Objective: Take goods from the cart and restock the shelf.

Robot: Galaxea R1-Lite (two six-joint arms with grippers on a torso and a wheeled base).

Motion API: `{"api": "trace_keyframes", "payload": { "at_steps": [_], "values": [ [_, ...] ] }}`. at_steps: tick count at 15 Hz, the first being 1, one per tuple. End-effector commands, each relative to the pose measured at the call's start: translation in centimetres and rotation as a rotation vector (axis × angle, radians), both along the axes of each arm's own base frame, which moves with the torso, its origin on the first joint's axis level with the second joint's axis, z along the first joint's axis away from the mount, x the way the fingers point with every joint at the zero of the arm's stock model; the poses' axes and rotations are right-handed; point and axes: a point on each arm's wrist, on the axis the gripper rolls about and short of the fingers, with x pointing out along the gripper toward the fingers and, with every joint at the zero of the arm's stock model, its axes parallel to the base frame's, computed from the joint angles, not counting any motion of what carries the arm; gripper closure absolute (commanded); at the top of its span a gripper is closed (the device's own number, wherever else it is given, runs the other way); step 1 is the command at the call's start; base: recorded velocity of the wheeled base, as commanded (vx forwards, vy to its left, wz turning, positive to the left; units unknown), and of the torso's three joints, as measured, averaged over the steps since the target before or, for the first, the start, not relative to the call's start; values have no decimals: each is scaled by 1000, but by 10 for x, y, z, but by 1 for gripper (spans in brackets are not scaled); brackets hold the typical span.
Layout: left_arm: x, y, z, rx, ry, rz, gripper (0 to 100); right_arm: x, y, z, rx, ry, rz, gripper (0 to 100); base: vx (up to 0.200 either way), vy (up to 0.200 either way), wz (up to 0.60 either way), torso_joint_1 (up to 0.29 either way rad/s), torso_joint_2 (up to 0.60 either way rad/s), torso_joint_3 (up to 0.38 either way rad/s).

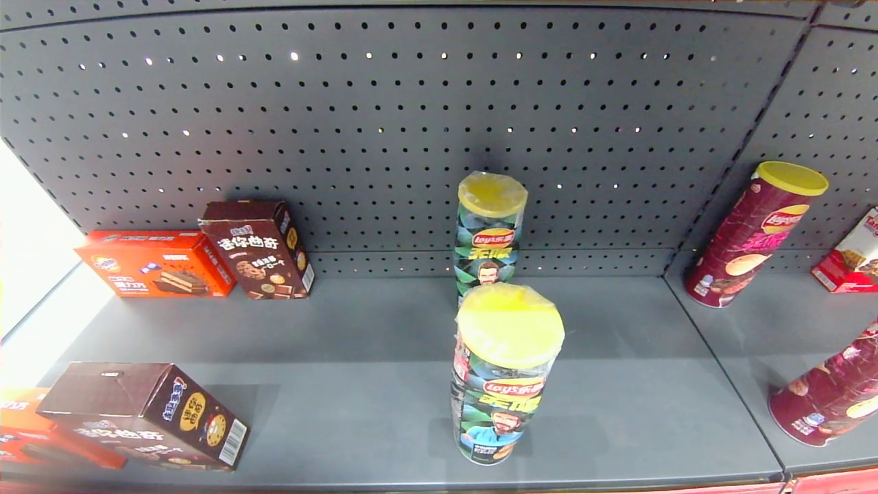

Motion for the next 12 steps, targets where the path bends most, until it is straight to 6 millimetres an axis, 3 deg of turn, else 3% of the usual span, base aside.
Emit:
{"api": "trace_keyframes", "payload": {
  "at_steps": [1,12],
  "values": [
    [0,0,0,-12,-5,3,0,0,0,0,0,-1,0,0,0,0,0,0,0,0],
    [0,0,0,-15,-8,5,0,0,0,0,1,2,1,0,0,0,0,0,0,0]
  ]
}}
